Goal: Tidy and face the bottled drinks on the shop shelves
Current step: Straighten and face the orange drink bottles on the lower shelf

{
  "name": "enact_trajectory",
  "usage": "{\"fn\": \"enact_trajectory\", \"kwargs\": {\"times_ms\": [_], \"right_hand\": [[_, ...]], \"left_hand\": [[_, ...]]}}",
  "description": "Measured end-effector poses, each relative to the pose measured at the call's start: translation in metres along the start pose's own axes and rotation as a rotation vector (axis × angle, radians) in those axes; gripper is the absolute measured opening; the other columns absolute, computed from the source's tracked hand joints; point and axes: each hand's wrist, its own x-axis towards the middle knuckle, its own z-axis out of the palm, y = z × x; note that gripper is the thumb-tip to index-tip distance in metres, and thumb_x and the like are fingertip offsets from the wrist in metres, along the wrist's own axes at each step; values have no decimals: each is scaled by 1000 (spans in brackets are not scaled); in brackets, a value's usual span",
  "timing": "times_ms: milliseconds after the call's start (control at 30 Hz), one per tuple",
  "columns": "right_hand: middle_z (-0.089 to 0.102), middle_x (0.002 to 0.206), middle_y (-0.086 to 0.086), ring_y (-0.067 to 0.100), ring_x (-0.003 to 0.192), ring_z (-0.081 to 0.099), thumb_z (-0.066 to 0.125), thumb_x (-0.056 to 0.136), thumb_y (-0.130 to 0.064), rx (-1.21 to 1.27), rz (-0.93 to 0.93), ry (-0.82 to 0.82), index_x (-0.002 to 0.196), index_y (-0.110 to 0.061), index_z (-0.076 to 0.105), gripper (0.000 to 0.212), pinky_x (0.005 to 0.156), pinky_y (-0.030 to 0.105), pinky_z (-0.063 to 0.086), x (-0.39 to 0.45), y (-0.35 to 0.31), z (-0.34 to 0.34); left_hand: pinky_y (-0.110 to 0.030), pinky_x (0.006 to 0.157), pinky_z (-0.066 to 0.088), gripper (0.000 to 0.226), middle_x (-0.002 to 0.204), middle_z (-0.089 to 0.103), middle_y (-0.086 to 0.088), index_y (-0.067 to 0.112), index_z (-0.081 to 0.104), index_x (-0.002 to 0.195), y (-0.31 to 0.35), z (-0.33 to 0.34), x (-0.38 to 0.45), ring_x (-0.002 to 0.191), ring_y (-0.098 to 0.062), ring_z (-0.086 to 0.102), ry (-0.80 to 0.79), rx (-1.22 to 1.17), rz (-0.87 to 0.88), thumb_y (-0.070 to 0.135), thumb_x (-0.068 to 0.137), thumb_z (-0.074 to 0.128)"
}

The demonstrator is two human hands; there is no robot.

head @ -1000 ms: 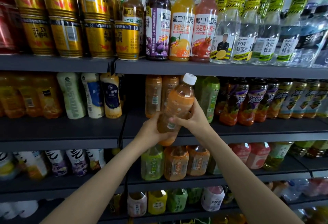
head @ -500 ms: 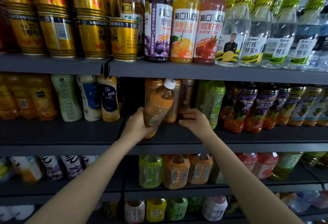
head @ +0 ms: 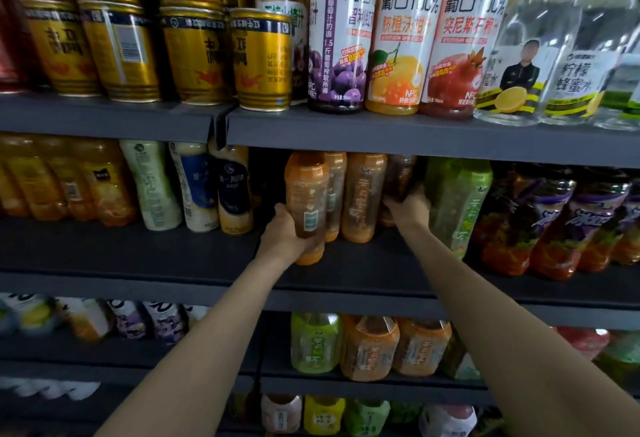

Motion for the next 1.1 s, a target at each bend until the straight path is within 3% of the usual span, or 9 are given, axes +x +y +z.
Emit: {"fn": "enact_trajectory", "kwargs": {"times_ms": [100, 233, 400, 600, 733, 833, 933, 1000, 1100], "right_hand": [[48, 135, 23, 38, 123, 49, 67, 86, -25, -41, 66, -8, 140, 1, 31, 70, 101, 45, 43, 19, 3, 19], [51, 130, 24, 39, 118, 52, 61, 89, -18, -114, 112, 35, 135, 2, 37, 56, 97, 48, 46, 23, 10, 30], [49, 127, 25, 42, 112, 53, 63, 88, -24, -280, -30, 112, 131, 6, 33, 61, 86, 47, 48, -12, 15, 25], [45, 130, 21, 40, 113, 53, 64, 87, -37, -366, -21, 144, 135, 2, 28, 71, 82, 44, 46, -67, 14, -2], [45, 125, 18, 40, 107, 56, 65, 86, -40, -362, -47, 165, 127, 0, 33, 65, 69, 40, 43, -99, 15, -17], [46, 124, 18, 40, 107, 55, 66, 85, -41, -354, -51, 117, 123, -1, 34, 65, 72, 42, 44, -117, 15, -28], [49, 125, 18, 38, 112, 52, 73, 79, -39, -290, -11, 29, 122, -1, 35, 69, 81, 44, 45, -119, 12, -39], [50, 127, 19, 36, 114, 52, 76, 77, -36, -184, 22, -22, 123, -1, 34, 72, 85, 44, 46, -115, 1, -46], [53, 124, 16, 25, 102, 55, 76, 79, -30, -25, 2, 0, 129, -2, 34, 71, 72, 32, 46, -113, -21, -58]], "left_hand": [[-27, 78, 38, 60, 119, 52, -6, 16, 27, 110, -1, 0, -2, 114, -24, 52, 7, -38, 9, 32, 78, 74], [-26, 80, 37, 64, 119, 50, -4, 11, 31, 121, -4, 1, -1, 114, -22, 50, 7, -72, 13, 30, 78, 74], [-31, 91, 41, 65, 128, 49, -9, 9, 29, 125, -10, 3, 4, 120, -25, 48, 19, -8, 14, 25, 80, 73], [-28, 91, 37, 60, 129, 49, -9, 10, 30, 125, -8, 4, -3, 122, -24, 47, 29, -41, 30, 22, 82, 71], [-32, 93, 39, 60, 131, 49, -11, 7, 33, 128, -7, 9, -13, 121, -26, 48, 94, -42, 4, 23, 83, 69], [-34, 92, 41, 62, 135, 43, -12, 7, 30, 135, -8, 14, -33, 122, -28, 47, 185, -35, -26, 22, 87, 65], [-34, 92, 41, 56, 134, 38, -14, 6, 32, 136, -19, 16, -58, 121, -28, 41, 387, 95, 129, 17, 89, 60], [-34, 92, 39, 50, 129, 39, -15, 6, 38, 131, -25, 12, -67, 118, -27, 39, 435, 137, 230, 13, 87, 60], [-27, 87, 39, 45, 125, 42, -12, 7, 42, 126, -22, 5, -76, 114, -24, 44, 391, 59, 304, 11, 86, 61]]}}
